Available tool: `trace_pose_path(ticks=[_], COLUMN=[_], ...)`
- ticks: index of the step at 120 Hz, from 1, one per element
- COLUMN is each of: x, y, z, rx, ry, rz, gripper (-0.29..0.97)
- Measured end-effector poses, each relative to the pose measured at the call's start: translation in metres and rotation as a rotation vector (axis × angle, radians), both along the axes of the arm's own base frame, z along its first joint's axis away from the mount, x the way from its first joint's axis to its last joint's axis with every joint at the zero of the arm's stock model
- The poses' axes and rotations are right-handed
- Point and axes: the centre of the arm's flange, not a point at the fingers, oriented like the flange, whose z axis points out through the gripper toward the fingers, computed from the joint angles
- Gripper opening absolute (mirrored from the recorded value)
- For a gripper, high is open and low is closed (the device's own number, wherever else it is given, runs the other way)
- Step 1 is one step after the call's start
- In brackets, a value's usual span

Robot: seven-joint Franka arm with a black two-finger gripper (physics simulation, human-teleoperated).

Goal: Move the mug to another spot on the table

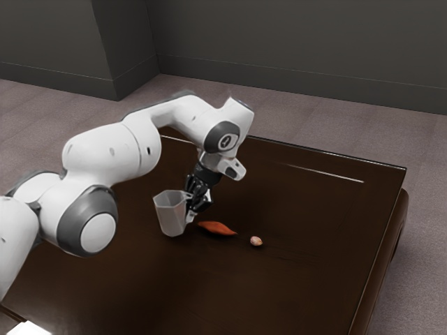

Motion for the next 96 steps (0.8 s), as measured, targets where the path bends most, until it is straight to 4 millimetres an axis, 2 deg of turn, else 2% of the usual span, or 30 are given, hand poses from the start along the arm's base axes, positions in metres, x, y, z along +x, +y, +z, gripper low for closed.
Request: trace_pose_path(ticks=[20, 35, 64, 73, 80, 86, 92, 96], x=[0.001, 0.001, 0.002, 0.006, 0.013, 0.019, 0.022, 0.019], y=[-0.004, -0.006, -0.009, -0.009, -0.013, -0.016, -0.016, -0.009], z=[-0.002, -0.001, 0.000, 0.008, 0.029, 0.061, 0.115, 0.162], rx=[-0.006, -0.013, -0.028, -0.037, -0.061, -0.093, -0.129, -0.152], ry=[-0.010, -0.014, -0.024, -0.052, -0.106, -0.173, -0.260, -0.327], rz=[-0.002, 0.003, 0.010, 0.009, 0.007, 0.007, 0.009, 0.021], gripper=[0.04, 0.14, 0.47, 0.53, 0.57, 0.59, 0.61, 0.62])
